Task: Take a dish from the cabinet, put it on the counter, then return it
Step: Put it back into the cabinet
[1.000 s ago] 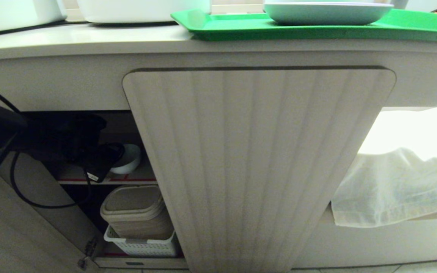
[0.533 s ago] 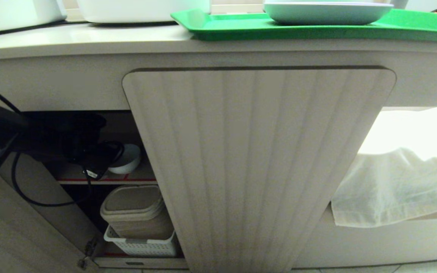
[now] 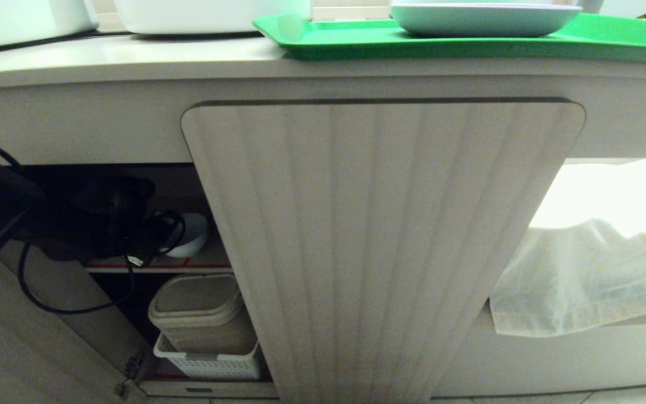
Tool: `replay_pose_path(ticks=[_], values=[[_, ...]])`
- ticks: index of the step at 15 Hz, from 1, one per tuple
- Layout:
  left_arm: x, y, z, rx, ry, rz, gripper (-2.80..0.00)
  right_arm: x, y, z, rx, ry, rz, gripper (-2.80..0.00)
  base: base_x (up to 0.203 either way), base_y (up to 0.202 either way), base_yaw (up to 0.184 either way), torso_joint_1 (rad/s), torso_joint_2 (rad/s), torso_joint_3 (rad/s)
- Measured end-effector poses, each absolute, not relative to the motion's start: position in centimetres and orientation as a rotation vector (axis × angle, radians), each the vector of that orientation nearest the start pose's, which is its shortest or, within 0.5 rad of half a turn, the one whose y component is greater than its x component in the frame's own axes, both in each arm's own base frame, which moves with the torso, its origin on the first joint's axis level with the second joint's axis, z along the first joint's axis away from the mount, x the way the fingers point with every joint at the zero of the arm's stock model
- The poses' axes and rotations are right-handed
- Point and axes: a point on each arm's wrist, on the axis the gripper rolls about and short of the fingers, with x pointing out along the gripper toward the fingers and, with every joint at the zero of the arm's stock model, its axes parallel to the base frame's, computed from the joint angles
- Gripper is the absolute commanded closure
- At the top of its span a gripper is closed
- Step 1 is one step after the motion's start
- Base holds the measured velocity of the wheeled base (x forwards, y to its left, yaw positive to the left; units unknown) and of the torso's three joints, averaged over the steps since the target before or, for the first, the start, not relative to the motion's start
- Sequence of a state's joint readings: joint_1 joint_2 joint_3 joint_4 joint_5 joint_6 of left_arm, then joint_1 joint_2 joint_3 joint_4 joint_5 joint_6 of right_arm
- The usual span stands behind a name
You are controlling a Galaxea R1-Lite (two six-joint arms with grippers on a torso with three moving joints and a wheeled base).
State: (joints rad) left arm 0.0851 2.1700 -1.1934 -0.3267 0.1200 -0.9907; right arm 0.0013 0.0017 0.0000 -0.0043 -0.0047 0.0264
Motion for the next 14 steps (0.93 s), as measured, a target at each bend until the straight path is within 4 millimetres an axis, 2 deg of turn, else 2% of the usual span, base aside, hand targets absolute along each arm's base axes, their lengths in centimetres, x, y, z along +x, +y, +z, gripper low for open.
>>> replay_pose_path(ticks=[7, 14], values=[[40.1, 3.7, 8.5, -0.894, 0.399, 0.435, -2.80, -2.3, 0.0, 7.6, 0.026, -0.003, -0.003, 0.00, 0.000, 0.000, 0.000, 0.000, 0.00, 0.000], [37.6, 3.5, 8.4, -0.752, 0.329, 0.350, -2.80, -2.3, 0.0, 7.6, 0.026, -0.003, -0.003, 0.00, 0.000, 0.000, 0.000, 0.000, 0.00, 0.000]])
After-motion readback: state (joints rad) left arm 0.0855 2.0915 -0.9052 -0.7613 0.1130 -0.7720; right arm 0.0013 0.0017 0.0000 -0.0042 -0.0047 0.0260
